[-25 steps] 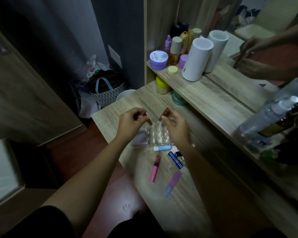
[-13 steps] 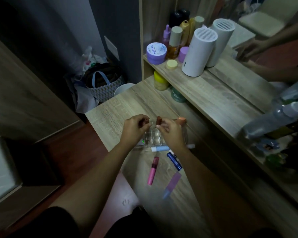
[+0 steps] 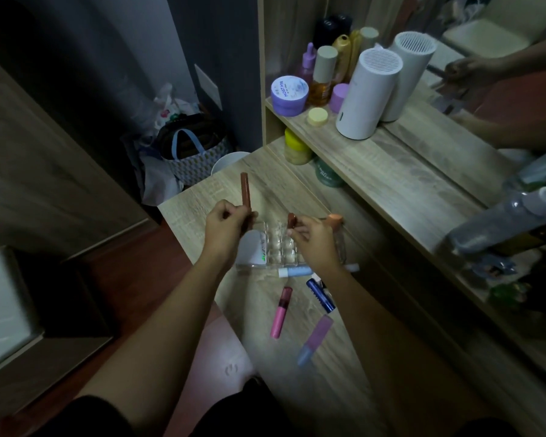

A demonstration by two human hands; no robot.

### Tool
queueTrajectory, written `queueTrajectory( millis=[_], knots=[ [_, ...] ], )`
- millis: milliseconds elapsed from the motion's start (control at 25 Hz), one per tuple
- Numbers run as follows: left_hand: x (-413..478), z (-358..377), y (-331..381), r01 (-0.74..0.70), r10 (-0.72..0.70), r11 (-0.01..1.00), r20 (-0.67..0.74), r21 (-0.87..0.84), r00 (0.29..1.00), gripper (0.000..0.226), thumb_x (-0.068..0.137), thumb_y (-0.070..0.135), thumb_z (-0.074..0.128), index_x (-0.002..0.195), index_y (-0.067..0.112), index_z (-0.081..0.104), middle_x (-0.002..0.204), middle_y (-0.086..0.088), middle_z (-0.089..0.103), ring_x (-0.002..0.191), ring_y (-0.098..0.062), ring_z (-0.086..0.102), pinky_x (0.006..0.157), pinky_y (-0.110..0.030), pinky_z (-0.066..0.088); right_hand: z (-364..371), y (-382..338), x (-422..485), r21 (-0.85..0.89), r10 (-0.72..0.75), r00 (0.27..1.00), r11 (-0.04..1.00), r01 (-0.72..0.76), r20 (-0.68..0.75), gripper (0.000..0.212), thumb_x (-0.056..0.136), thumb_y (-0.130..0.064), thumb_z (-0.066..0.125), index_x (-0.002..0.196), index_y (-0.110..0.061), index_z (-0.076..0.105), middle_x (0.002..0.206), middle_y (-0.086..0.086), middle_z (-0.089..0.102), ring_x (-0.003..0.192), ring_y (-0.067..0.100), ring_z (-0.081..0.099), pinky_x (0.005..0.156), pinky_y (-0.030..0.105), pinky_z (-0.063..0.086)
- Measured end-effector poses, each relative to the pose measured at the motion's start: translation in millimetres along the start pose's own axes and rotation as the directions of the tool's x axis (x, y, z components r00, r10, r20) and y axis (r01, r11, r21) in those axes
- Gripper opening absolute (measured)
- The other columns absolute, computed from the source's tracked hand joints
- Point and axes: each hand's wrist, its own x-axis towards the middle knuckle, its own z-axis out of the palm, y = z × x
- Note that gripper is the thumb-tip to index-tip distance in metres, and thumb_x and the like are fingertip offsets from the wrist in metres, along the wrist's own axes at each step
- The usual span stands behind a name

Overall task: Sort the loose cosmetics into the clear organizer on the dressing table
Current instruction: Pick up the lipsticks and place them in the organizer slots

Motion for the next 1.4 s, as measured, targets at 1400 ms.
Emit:
queueTrajectory(
  millis=[1400],
  knots=[
    [19.9, 14.6, -32.5, -0.459, 0.191, 0.424, 0.418, 0.781, 0.888, 0.024, 0.074, 0.012, 0.070, 0.097, 0.006, 0.066, 0.089, -0.013, 0.073, 0.077, -0.023, 0.068, 0.069, -0.021, 0.046, -13.9, -3.2, 13.5, 0.081, -0.046, 0.992, 0.996, 0.037, 0.114, 0.031, 0.082, -0.006, 0.067, 0.113, -0.006, 0.061, 0.103, 0.009, 0.070, 0.079, -0.001, 0.059, 0.064, 0.002, 0.047]
  ],
)
